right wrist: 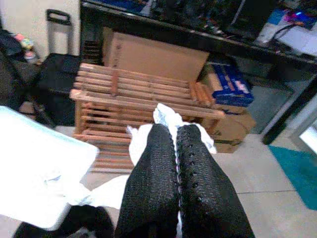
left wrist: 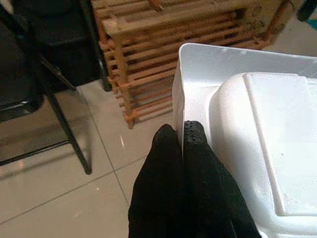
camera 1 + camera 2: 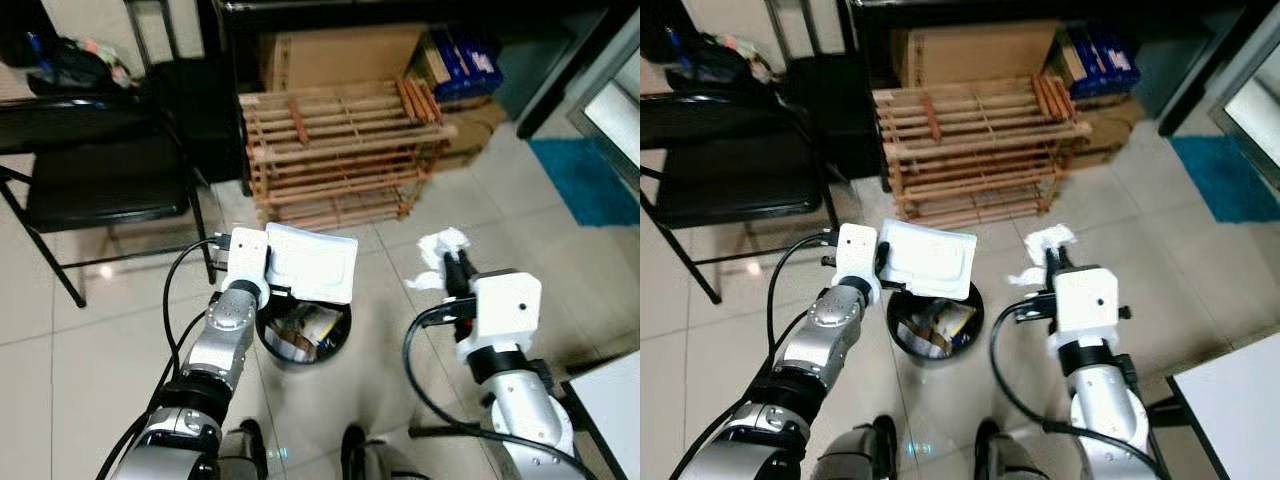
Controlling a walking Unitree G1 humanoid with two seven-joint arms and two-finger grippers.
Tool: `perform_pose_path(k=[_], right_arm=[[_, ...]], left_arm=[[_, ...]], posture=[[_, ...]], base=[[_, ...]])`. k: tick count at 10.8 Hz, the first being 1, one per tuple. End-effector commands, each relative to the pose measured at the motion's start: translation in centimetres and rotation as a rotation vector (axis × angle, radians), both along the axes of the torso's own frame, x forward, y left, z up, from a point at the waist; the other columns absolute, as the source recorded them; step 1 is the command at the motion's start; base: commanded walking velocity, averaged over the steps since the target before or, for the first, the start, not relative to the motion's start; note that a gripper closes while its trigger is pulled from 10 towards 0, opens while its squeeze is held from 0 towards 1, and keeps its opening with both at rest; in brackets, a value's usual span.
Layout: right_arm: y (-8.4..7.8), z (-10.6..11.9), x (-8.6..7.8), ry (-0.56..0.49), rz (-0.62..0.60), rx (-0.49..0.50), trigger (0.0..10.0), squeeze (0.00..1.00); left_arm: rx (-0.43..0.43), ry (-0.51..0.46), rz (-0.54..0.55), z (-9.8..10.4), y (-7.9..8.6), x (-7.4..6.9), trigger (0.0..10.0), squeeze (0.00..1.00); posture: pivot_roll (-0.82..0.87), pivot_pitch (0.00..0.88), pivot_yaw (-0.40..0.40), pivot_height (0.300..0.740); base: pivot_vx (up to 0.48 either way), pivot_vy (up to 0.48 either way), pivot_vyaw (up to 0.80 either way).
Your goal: Picking trash to rubbish bin
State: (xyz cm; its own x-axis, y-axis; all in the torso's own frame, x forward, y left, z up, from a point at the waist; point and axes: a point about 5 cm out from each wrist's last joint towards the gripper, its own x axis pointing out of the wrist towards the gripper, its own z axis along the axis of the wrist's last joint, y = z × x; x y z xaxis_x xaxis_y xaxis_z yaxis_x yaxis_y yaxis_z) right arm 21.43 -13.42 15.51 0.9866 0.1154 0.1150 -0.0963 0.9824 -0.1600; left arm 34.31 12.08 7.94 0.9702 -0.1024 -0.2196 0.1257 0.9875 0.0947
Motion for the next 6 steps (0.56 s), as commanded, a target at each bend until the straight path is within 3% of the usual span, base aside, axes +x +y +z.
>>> perform_pose_path(k=[1, 5, 6], right_arm=[[0.7, -0.1, -0.3, 0.024, 0.052, 0.016, 10.0, 0.00], [2.3, 0.2, 1.1, 0.012, 0.131, 0.027, 10.0, 0.00], [2.7, 0.2, 1.1, 0.018, 0.148, 0.024, 10.0, 0.00]], left_arm=[[0.009, 0.033, -0.012, -1.1, -0.7, -0.5, 0.0, 0.00], [0.024, 0.059, 0.006, -1.6, -0.3, -0.4, 0.0, 0.00], [0.041, 0.088, 0.016, -2.6, 0.0, -0.9, 0.0, 0.00]], posture=[[0.00, 0.295, -0.102, 0.740], [0.02, 0.281, -0.108, 0.740], [0.02, 0.282, -0.111, 0.740]], base=[[0.000, 0.000, 0.00], [0.000, 0.000, 0.00], [0.000, 0.000, 0.00]])
